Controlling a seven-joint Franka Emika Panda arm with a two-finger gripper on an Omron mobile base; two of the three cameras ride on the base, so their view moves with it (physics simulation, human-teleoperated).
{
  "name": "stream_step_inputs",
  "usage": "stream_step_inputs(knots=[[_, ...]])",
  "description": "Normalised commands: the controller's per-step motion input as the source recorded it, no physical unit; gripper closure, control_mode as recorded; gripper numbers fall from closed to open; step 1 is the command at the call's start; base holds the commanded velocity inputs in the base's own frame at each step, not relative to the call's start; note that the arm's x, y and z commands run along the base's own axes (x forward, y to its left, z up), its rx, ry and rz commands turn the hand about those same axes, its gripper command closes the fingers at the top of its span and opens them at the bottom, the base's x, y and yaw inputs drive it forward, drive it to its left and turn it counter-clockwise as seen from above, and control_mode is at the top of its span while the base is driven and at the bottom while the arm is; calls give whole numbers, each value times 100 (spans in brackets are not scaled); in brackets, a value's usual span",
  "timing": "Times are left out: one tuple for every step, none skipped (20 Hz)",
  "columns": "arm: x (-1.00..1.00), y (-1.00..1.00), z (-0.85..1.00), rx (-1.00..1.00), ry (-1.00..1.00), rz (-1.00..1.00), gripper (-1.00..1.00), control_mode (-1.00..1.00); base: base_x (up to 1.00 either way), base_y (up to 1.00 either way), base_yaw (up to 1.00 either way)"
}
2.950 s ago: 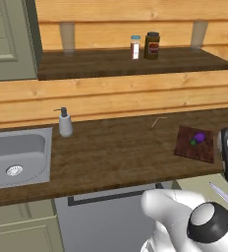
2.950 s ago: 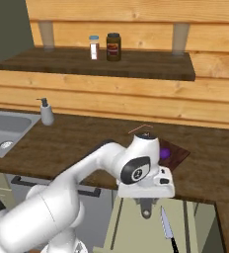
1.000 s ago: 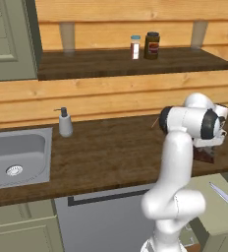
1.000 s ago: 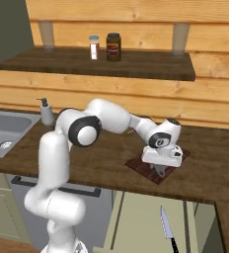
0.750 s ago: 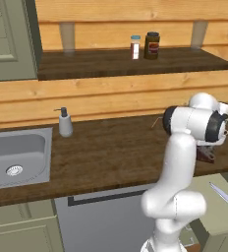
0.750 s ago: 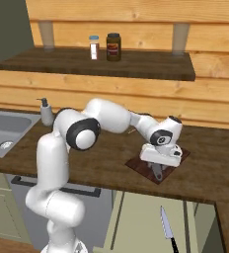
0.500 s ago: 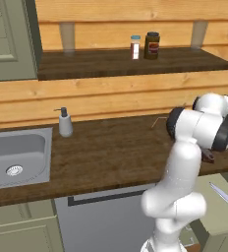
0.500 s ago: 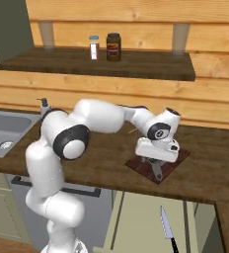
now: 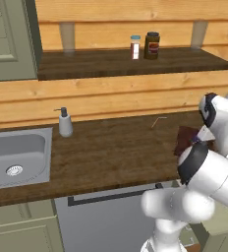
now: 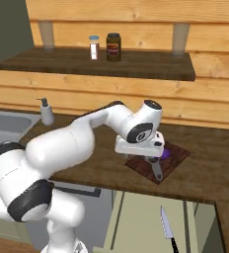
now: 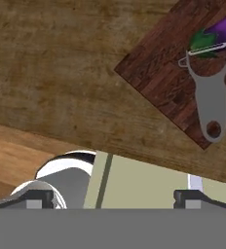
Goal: Place the appropriate cutting tool for cutting the eggplant skin on the cutting board.
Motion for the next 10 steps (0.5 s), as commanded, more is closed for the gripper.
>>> stream_step_inputs(knots=[[-59,100,0,-6,-9,0,-100,-100,0,0,0],[-50,100,0,-6,-7,1,-100,-100,0,0,0],[-46,100,0,-7,0,2,-100,-100,0,0,0],[-39,100,0,-7,0,2,-100,-100,0,0,0],[-35,100,0,-5,0,3,-100,-100,0,0,0],[-19,100,0,-3,0,4,-100,-100,0,0,0],[-4,100,0,-3,0,3,-100,-100,0,0,0],[0,100,3,-3,0,2,-100,-100,0,0,0],[0,100,15,-2,0,3,-100,-100,0,0,0],[0,100,15,-2,0,2,-100,-100,0,0,0]])
